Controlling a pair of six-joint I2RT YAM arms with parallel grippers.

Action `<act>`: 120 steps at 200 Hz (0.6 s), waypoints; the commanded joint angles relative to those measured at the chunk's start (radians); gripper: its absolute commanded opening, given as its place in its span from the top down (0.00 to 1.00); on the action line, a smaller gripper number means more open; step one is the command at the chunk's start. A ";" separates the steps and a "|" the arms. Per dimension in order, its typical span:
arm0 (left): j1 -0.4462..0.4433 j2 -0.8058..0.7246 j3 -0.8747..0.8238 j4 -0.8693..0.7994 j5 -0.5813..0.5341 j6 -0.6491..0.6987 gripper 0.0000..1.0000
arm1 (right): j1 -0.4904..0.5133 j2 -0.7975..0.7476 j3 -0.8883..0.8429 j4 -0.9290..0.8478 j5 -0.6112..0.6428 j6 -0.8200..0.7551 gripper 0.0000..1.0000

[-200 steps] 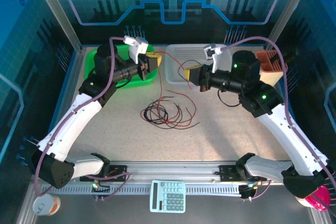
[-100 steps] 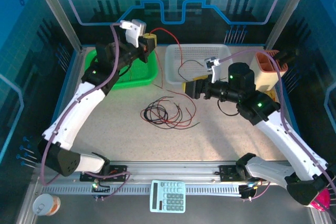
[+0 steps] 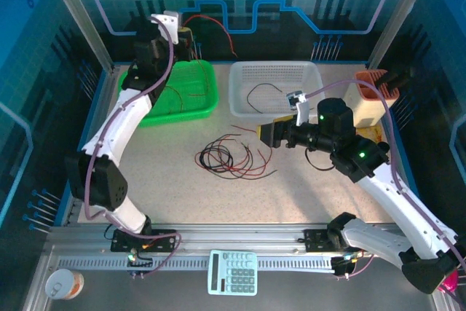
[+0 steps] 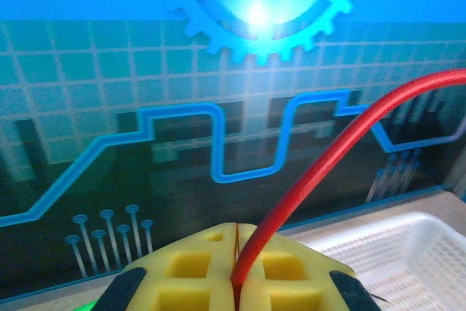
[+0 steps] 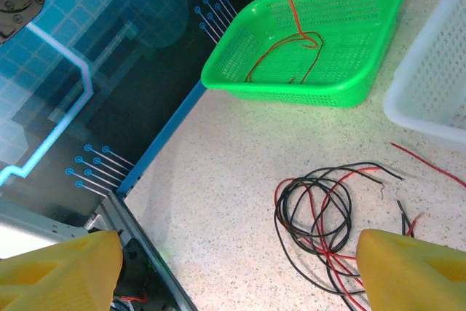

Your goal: Untangle the cables

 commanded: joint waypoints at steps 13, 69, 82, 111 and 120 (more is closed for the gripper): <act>0.055 0.092 0.042 0.119 -0.039 -0.014 1.00 | -0.013 -0.008 -0.002 -0.029 0.028 -0.013 0.15; 0.116 0.252 0.043 -0.017 -0.030 -0.021 1.00 | -0.013 0.001 0.003 -0.034 0.033 -0.017 0.15; 0.131 0.261 0.013 -0.043 -0.027 -0.026 1.00 | -0.013 -0.003 -0.002 -0.029 0.032 -0.012 0.15; 0.161 0.240 -0.062 -0.092 -0.035 -0.040 1.00 | -0.012 -0.003 -0.009 -0.022 0.024 -0.008 0.15; 0.170 0.233 -0.073 -0.118 -0.038 -0.044 1.00 | -0.013 -0.001 -0.009 -0.020 0.024 -0.008 0.15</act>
